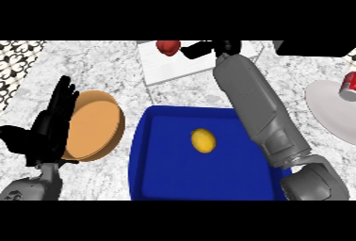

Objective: Pick the bell pepper from the tray and place it in the tiered shelf

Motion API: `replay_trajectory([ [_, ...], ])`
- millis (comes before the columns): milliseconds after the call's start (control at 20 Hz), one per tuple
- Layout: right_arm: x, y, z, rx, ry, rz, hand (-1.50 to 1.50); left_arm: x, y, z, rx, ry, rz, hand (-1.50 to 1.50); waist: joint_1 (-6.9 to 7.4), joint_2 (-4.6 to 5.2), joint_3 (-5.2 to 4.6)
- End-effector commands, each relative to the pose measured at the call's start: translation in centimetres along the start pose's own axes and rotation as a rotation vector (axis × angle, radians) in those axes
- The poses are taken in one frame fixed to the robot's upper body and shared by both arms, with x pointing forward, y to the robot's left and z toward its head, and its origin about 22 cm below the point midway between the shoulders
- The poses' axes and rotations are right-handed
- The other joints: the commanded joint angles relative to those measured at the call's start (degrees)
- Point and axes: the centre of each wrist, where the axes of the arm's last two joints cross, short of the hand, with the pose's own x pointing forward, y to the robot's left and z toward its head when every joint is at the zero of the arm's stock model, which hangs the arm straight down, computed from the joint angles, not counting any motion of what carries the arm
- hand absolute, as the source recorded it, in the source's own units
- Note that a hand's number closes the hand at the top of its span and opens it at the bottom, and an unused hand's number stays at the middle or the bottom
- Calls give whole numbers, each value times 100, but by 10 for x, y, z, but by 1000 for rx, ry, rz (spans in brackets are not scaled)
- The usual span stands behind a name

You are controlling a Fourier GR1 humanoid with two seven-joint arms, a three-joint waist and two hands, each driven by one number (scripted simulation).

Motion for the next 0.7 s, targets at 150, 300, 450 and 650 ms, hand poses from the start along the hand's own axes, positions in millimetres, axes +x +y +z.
replay_trajectory([
  [150, 8, -4, -7, 18, -68, -96, -150, 6, 10, 6, -14, -3, 9, 0, 17, -10, 0],
  [300, 17, -22, -15, -29, -98, -203, -150, 6, 0, -16, 1, -6, -6, 0, -89, -10, 1],
  [450, 25, -28, -14, -78, -81, -265, -150, -4, 11, -7, 35, 10, -14, 0, -178, -73, -1],
  [650, -6, -60, -23, -170, -25, -273, -150, -9, 15, -1, 30, 18, -4, 0, -226, -85, -1],
])
